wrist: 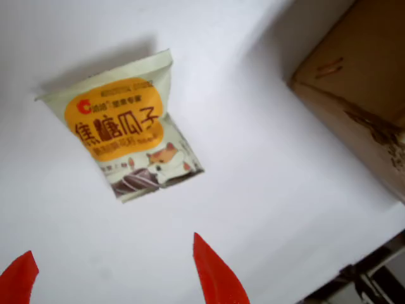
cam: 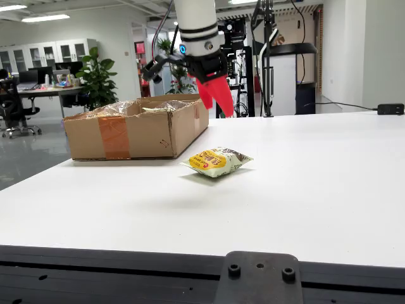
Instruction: Grasp a snack and put it in the bin.
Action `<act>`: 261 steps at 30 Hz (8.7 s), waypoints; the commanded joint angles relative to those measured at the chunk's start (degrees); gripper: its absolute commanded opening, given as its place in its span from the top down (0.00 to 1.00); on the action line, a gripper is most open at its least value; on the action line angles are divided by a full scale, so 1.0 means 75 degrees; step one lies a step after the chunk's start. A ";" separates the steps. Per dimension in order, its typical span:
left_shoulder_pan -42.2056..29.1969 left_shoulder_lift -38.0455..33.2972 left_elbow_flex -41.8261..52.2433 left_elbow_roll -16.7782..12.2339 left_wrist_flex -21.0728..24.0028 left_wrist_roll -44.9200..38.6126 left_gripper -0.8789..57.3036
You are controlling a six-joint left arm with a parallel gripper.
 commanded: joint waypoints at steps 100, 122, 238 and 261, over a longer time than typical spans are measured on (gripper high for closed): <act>0.0039 0.2341 -0.1813 0.0234 0.0147 0.0059 0.54; -0.0209 0.2479 -0.3270 0.0412 0.0197 0.0059 0.64; 0.2938 -0.3791 0.2594 0.1632 -0.1256 0.6256 0.31; 0.1358 -0.5035 0.2858 0.1634 -0.0047 0.6157 0.82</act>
